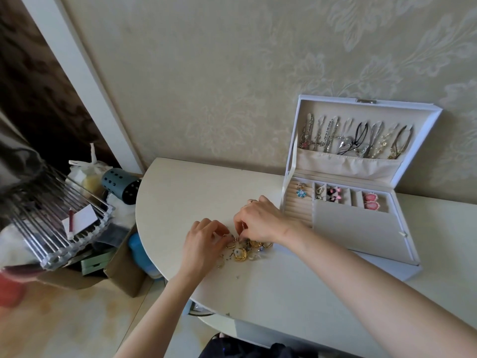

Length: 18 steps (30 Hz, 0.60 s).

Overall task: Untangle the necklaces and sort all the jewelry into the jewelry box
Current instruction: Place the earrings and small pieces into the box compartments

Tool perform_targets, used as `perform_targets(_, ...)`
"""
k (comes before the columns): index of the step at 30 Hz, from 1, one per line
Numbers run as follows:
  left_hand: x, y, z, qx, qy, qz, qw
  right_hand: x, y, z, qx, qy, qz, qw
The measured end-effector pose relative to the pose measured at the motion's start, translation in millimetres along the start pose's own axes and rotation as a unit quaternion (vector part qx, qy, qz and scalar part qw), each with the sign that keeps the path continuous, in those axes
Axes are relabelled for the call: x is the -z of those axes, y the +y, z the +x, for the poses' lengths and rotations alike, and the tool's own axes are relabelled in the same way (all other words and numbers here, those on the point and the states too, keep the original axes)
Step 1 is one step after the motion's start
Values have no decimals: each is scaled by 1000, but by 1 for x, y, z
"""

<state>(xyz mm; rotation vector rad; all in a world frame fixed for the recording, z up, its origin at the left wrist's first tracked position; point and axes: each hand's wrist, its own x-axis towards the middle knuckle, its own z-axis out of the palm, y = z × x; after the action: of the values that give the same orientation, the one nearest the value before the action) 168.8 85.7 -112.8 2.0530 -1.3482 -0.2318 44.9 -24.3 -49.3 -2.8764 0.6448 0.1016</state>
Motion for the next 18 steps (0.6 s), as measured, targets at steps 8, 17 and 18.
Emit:
perform_targets(8, 2, 3, -7, -17, 47, -21, 999, -3, -1, 1, -25, -3, -3, 1000)
perform_targets(17, 25, -3, -25, -14, -9, -70, 997, 19, 14, -8, -109, 84, 282, 950)
perform_targets(18, 27, -5, -27, -23, -30, -64, 997, 19, 15, -9, -108, 87, 294, 946)
